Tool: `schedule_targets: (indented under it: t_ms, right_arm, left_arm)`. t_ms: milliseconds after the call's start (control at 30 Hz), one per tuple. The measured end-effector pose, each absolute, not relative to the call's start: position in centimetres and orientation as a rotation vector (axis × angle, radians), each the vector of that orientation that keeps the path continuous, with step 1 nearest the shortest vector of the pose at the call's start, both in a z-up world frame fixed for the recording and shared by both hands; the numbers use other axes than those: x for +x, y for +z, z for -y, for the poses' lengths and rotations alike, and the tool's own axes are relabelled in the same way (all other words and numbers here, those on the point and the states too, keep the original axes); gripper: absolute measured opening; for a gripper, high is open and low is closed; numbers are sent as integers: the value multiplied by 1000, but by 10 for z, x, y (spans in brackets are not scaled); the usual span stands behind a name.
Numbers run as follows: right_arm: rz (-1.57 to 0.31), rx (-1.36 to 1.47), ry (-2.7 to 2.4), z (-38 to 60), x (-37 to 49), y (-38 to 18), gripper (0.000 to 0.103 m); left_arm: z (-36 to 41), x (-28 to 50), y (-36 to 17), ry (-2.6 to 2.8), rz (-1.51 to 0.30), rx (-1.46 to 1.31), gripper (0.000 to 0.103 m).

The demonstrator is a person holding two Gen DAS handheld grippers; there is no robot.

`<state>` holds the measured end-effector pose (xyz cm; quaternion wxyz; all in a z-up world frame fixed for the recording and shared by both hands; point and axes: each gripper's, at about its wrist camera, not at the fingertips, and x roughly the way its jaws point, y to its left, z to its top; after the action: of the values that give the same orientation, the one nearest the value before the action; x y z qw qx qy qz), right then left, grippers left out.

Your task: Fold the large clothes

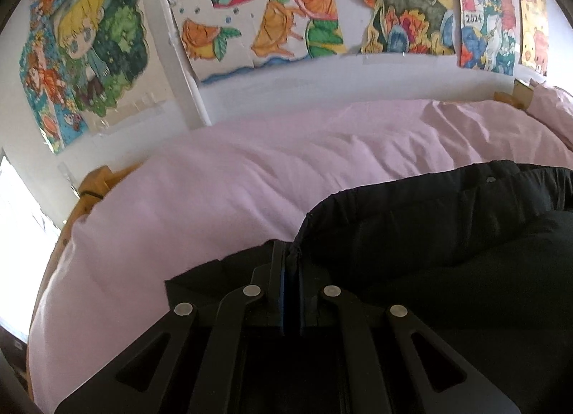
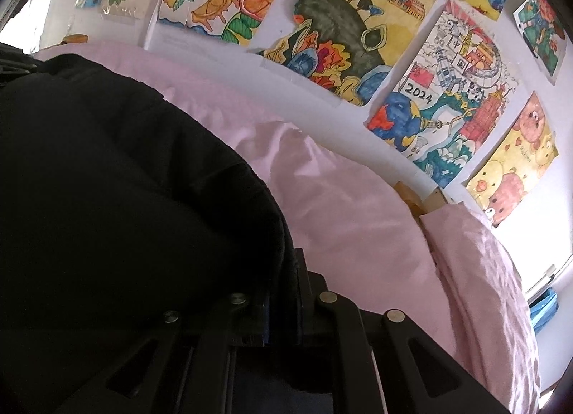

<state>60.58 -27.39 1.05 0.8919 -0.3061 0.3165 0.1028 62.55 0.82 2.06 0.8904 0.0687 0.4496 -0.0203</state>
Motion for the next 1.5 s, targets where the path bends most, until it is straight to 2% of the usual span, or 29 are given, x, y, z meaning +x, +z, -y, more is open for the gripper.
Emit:
schedule_targets:
  t_ms: [500, 933, 1033, 1167, 1267, 1300, 1333, 1400, 1500]
  right_arm:
    - [-735, -577, 282, 278, 632, -16, 15]
    - [-746, -529, 302, 282, 635, -27, 16]
    - [-738, -526, 300, 283, 634, -26, 19]
    - [-751, -517, 310, 286, 634, -20, 23]
    - [-751, -516, 285, 291, 635, -14, 48]
    - [-745, -507, 255, 295, 636, -10, 61]
    - [-746, -490, 243, 300, 638, -8, 65]
    - [-763, -425, 233, 311, 641, -3, 74]
    - [-792, -341, 223, 327, 643, -1, 77]
  left_arm:
    - [-13, 648, -19, -63, -1029, 142, 7]
    - [-17, 647, -22, -70, -1007, 90, 12]
    - [-21, 645, -20, -79, -991, 59, 15]
    - [-28, 643, -13, -87, -969, 2, 29]
    - [-34, 641, -7, -87, -942, -45, 39]
    - [-36, 640, -4, -84, -929, -59, 44]
    - [-37, 638, -1, -78, -914, -70, 47]
    - [-42, 632, 7, -33, -867, -96, 74]
    - [-55, 620, 19, 20, -783, -168, 87]
